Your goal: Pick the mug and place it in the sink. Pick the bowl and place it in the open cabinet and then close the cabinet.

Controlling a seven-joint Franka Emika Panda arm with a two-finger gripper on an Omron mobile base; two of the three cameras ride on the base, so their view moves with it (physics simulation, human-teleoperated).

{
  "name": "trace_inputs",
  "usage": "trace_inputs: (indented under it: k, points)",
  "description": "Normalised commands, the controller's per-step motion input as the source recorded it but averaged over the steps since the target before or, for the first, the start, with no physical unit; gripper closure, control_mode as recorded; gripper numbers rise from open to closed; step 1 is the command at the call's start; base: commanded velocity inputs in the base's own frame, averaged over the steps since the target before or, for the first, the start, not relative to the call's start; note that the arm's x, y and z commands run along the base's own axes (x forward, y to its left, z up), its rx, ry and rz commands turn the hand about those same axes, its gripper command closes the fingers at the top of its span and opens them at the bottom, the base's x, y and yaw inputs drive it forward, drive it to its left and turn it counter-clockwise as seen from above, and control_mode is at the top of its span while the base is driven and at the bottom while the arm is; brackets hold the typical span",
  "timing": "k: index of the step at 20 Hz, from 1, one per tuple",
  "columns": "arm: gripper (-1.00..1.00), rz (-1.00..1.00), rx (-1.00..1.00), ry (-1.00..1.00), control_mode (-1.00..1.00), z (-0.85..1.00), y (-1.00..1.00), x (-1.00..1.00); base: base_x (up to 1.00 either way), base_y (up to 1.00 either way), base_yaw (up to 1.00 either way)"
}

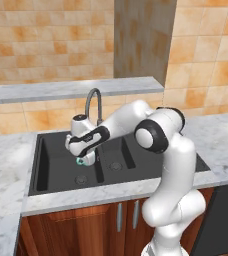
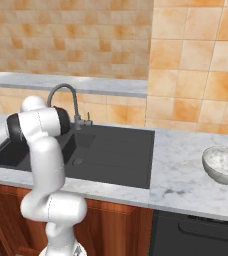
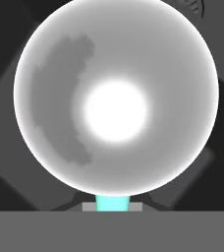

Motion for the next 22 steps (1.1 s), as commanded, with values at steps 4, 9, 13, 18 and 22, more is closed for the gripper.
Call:
trace_inputs:
  k: [4, 9, 13, 18, 22]
  points:
    - [1.00, 0.00, -0.05, 0.00, -1.00, -0.31, 0.00, 0.28, 0.00, 0.00, 0.00]
    - [1.00, -0.01, -0.02, 0.00, -1.00, -0.24, 0.08, 0.17, 0.00, 0.00, 0.00]
    - [1.00, -0.04, 0.00, 0.00, -1.00, -0.36, 0.23, 0.25, 0.00, 0.00, 0.00]
    - [1.00, -0.03, 0.00, 0.00, -1.00, -0.39, 0.19, 0.36, 0.00, 0.00, 0.00]
    - [1.00, -0.04, 0.00, 0.00, -1.00, -0.44, 0.21, 0.37, 0.00, 0.00, 0.00]
